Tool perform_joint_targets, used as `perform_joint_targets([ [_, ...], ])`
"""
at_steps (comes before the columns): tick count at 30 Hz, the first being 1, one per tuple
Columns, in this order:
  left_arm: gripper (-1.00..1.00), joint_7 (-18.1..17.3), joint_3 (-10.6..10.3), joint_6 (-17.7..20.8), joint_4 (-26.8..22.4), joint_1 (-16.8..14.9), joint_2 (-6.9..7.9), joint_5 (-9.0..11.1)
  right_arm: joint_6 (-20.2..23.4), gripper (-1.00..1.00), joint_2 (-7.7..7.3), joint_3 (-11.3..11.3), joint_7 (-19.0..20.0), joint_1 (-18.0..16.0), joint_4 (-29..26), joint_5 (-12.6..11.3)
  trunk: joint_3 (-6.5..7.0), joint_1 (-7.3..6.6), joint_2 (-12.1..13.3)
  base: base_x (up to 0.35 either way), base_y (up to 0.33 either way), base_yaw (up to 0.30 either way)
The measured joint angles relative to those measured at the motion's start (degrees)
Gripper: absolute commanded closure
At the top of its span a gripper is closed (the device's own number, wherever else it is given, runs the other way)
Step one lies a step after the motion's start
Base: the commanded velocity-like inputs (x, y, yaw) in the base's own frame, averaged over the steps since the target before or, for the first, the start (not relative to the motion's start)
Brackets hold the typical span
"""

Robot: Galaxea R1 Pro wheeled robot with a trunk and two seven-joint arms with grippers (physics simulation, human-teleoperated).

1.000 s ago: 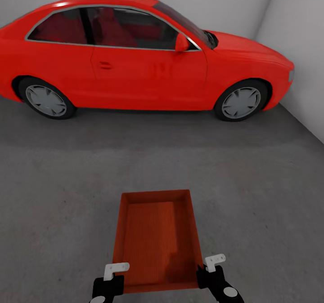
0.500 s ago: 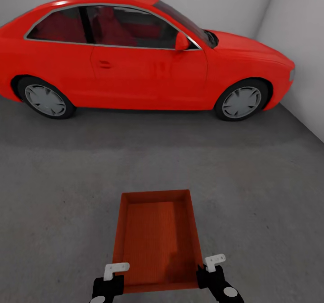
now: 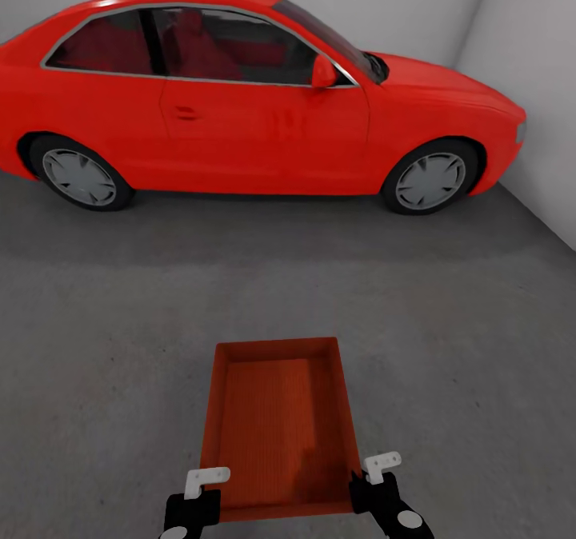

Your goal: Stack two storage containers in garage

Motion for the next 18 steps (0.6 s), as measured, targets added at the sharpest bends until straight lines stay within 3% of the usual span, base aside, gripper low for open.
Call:
perform_joint_targets([
  [18, 1.00, -0.01, 0.00, 0.01, 0.00, 0.00, 0.01, 0.01, 0.01, 1.00, 0.00, 0.02, -0.02, 0.00, 0.00, -0.02, -3.24, 3.96, -7.23, 0.000, 0.000, 0.000],
])
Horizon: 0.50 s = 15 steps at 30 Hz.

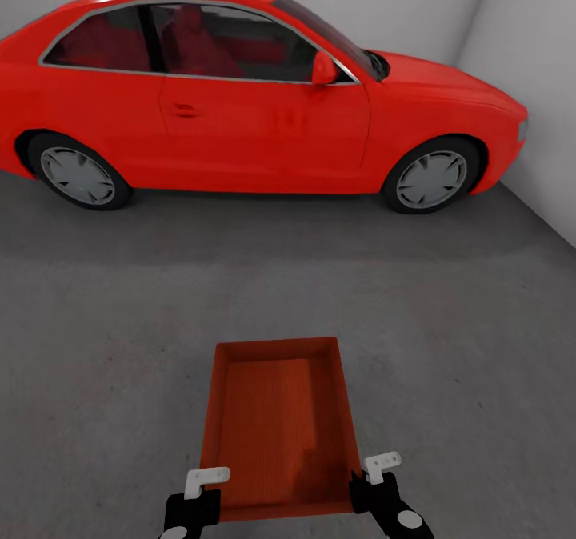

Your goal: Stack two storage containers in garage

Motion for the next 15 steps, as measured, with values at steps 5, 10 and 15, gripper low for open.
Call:
perform_joint_targets([
  [5, 1.00, 0.00, 0.00, 0.01, 0.00, 0.00, 0.00, 0.00, 0.01, 1.00, 0.00, 0.00, 0.00, 0.00, 0.00, 0.00, -0.90, 1.10, -2.01, 0.000, 0.000, 0.000],
  [10, 1.00, -0.01, 0.00, 0.02, 0.00, 0.00, 0.02, -0.01, -0.02, 1.00, 0.00, 0.03, -0.03, 0.00, 0.04, -0.05, -1.80, 2.20, -4.02, 0.000, 0.000, 0.000],
  [15, 1.00, 0.00, 0.00, 0.04, 0.00, 0.00, 0.00, -0.03, -0.03, 1.00, 0.00, 0.00, -0.01, 0.00, 0.06, -0.05, -2.70, 3.30, -6.02, 0.000, 0.000, 0.000],
])
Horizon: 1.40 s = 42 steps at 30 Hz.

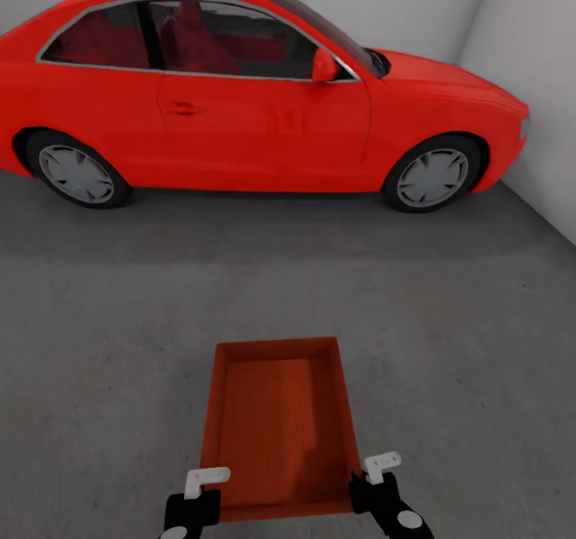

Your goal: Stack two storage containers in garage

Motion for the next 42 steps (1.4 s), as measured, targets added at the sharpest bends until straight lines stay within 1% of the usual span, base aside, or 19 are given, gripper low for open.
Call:
perform_joint_targets([
  [42, 1.00, -0.02, 0.00, 0.02, 0.00, 0.00, 0.01, -0.01, -0.01, 1.00, 0.00, 0.03, -0.03, 0.00, 0.03, -0.04, -7.55, 9.23, -16.86, 0.000, 0.000, 0.000],
])
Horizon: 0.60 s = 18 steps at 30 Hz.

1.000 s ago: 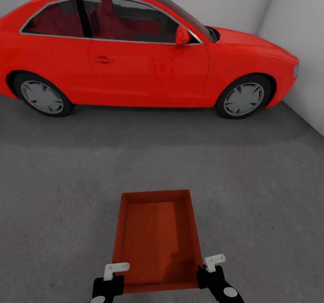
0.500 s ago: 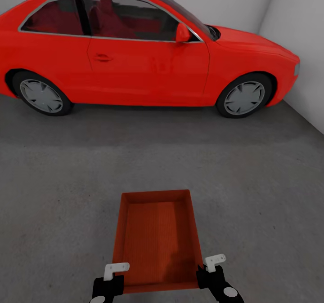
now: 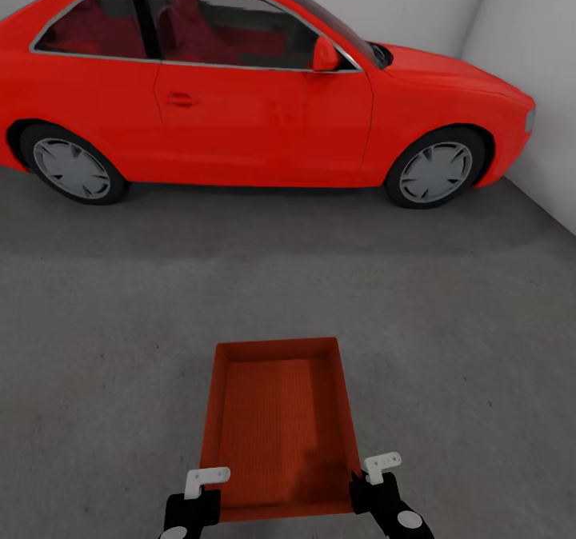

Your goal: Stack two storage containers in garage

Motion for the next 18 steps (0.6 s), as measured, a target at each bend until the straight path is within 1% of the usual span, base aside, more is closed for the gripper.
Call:
perform_joint_targets([
  [18, 1.00, 0.00, 0.00, 0.00, 0.00, 0.00, 0.00, 0.00, 0.00, 1.00, 0.00, 0.00, 0.00, 0.00, 0.00, 0.00, -3.23, 3.95, -7.22, 0.000, 0.000, 0.000],
])
